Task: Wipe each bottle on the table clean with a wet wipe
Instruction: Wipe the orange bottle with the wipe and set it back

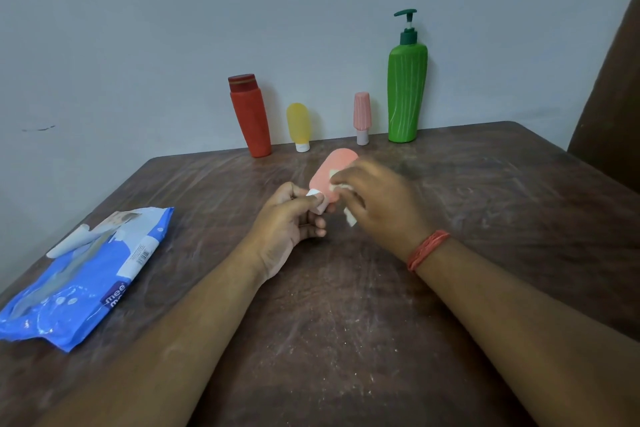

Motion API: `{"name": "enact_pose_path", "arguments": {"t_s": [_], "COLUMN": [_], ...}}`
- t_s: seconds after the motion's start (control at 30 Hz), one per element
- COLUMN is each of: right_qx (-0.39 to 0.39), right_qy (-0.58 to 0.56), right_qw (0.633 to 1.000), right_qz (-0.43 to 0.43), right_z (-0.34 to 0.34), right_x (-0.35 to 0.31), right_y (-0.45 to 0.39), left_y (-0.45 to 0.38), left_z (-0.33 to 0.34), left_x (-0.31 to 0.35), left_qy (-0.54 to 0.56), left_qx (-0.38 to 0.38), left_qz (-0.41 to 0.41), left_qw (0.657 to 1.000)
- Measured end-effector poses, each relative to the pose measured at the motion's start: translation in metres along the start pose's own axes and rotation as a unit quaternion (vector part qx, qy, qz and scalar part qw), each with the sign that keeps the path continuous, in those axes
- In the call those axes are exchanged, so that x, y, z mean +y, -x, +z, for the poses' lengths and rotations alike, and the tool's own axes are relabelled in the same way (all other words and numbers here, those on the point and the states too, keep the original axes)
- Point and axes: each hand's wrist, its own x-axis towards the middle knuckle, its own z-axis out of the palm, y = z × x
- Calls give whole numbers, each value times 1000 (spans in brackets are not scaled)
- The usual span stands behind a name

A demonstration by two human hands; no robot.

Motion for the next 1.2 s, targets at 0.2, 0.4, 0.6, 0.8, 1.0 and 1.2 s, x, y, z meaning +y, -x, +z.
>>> {"name": "enact_pose_path", "arguments": {"t_s": [0.2,0.4,0.6,0.8,1.0,1.2], "right_qx": [7,55,-10,114,22,133], "right_qy": [-26,-36,-45,-78,-138,-131], "right_qw": [999,996,999,979,980,962], "right_qz": [27,56,-6,149,139,199], "right_z": [-2,-1,5,2,14,8], "right_x": [8,9,-4,24,15,27], "right_y": [2,-1,8,-6,5,-5], "left_y": [0,0,0,0,-4,-4], "left_z": [1,-1,0,1,1,-2], "left_x": [-1,-2,-2,-4,-8,-10], "left_qy": [2,3,6,-41,-34,-137], "left_qx": [9,-19,9,-16,30,-6], "left_qz": [-1,-3,14,11,27,24], "left_qw": [1000,1000,1000,999,999,990]}}
